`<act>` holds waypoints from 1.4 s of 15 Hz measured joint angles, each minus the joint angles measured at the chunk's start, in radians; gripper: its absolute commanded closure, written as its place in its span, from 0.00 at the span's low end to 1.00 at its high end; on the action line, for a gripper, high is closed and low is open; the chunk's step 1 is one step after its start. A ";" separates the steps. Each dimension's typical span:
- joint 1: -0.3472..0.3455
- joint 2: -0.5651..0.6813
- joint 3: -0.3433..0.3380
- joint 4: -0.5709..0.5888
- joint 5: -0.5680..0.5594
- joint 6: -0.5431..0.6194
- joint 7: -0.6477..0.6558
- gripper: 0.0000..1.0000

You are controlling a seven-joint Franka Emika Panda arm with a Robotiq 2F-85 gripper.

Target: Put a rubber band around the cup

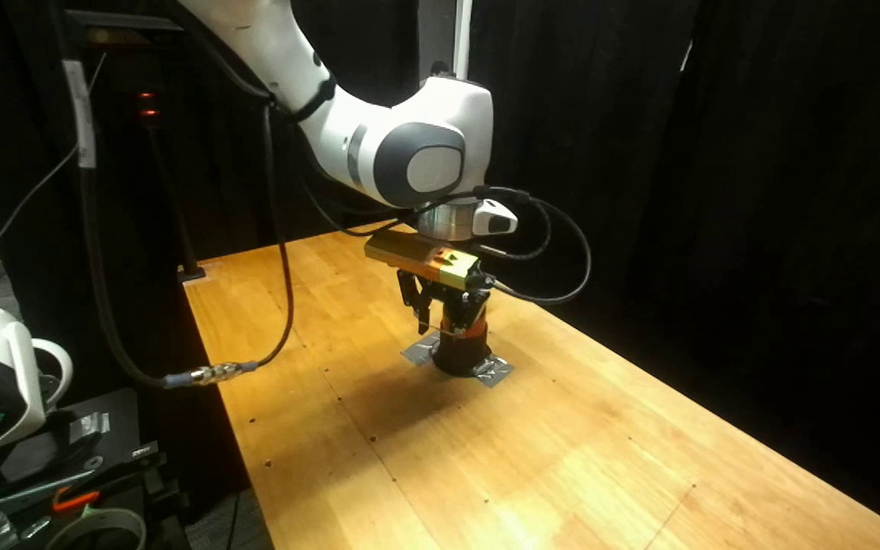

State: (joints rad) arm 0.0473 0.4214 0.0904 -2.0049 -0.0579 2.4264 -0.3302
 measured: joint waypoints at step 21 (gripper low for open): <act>0.008 -0.079 -0.044 -0.609 -0.017 1.312 0.045 0.92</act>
State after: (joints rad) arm 0.0550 0.3421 0.0466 -2.6139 -0.0746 3.7382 -0.2852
